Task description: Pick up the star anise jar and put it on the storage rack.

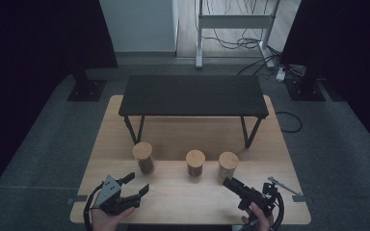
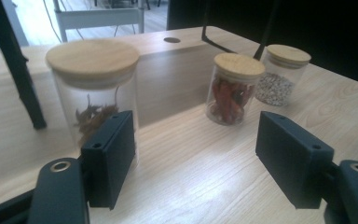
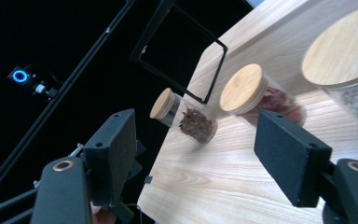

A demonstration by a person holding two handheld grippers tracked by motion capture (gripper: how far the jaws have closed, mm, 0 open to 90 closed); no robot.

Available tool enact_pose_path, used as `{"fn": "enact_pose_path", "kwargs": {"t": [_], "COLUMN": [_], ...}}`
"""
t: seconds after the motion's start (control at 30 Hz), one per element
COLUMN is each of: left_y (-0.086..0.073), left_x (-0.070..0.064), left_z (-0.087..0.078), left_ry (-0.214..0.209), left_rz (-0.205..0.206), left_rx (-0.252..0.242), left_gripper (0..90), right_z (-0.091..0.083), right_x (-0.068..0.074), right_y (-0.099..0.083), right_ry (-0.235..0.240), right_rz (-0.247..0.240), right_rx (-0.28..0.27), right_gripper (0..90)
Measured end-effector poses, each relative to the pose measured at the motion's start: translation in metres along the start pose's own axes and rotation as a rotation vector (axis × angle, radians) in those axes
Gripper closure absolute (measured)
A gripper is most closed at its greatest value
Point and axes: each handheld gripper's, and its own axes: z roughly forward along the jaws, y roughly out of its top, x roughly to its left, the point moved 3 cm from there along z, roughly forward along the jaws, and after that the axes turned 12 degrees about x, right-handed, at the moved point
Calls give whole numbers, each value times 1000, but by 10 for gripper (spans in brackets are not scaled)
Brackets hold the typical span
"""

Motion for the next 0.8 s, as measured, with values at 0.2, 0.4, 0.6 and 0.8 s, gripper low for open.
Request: {"fn": "enact_pose_path", "kwargs": {"t": [0.2, 0.4, 0.6, 0.8], "left_y": [4, 6, 5, 5], "left_x": [-1, 6, 12, 18], "left_z": [1, 8, 10, 13], "left_ry": [-15, -31, -41, -52], "left_rz": [-20, -50, -73, -94], "left_rx": [19, 53, 64, 77], "left_gripper": [262, 267, 265, 263], "right_z": [-2, -1, 2, 14], "right_x": [15, 19, 30, 53], "right_y": [-1, -3, -4, -17], "right_ry": [-75, -154, -309, -528], "right_rz": [-87, -137, -229, -431], "right_rx": [18, 17, -1, -11], "right_gripper": [294, 296, 296, 291]}}
